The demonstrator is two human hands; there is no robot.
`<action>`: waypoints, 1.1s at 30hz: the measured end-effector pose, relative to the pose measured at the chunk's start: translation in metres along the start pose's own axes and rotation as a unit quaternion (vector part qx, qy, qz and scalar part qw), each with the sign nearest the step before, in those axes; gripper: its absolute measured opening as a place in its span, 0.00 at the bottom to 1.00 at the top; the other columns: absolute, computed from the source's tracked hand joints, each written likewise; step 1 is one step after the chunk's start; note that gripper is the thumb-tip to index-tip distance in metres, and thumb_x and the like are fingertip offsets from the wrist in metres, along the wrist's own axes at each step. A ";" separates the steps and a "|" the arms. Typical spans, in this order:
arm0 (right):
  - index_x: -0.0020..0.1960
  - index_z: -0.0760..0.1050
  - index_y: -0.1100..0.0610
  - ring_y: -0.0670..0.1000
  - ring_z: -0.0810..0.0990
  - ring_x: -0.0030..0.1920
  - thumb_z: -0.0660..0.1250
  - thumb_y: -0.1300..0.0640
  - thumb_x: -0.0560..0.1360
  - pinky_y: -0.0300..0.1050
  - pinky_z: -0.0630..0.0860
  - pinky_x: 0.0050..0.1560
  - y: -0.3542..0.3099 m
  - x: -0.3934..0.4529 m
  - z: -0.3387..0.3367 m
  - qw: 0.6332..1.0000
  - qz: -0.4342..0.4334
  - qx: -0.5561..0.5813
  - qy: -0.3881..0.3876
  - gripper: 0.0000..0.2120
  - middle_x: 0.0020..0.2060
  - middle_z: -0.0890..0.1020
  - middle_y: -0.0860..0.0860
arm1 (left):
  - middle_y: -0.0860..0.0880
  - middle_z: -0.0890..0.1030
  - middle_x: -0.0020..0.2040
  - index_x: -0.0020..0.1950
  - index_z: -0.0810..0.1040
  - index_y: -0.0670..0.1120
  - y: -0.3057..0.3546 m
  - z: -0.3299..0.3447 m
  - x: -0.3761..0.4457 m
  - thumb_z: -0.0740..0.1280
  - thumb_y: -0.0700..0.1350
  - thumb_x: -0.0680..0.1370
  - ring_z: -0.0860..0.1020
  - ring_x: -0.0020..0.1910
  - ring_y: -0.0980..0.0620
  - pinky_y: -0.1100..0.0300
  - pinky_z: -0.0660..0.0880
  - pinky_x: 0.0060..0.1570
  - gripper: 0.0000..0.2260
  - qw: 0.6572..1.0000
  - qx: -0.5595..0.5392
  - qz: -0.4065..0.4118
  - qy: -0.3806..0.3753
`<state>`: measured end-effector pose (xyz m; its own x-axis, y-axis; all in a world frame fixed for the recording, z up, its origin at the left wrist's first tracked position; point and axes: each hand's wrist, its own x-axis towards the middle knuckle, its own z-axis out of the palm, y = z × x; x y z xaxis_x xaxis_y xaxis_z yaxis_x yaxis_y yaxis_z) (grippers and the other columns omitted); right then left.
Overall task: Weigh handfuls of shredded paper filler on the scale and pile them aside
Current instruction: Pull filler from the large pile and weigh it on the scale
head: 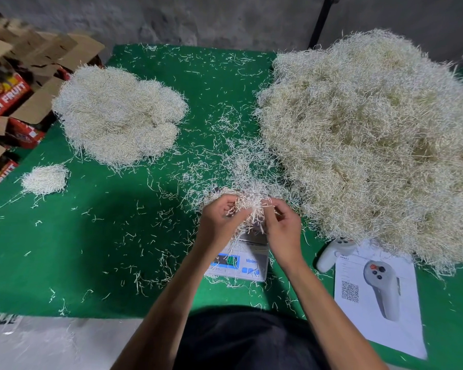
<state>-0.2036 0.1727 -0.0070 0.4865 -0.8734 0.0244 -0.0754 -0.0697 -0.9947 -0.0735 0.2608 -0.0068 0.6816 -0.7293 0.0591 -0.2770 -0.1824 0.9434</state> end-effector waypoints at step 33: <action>0.57 0.82 0.49 0.53 0.85 0.37 0.71 0.35 0.75 0.54 0.79 0.59 -0.014 0.019 -0.009 0.988 0.121 0.048 -0.083 0.20 0.39 0.86 0.55 | 0.54 0.74 0.32 0.40 0.78 0.49 0.005 -0.001 0.011 0.68 0.44 0.81 0.69 0.26 0.56 0.59 0.74 0.29 0.10 0.975 -0.185 -0.116 -0.039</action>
<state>-0.2012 0.1529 0.0083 0.6014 -0.7668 -0.2244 -0.1276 0.1851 -0.9744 -0.0666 0.2523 -0.0014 0.6396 -0.7468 -0.1821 0.1530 -0.1085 0.9823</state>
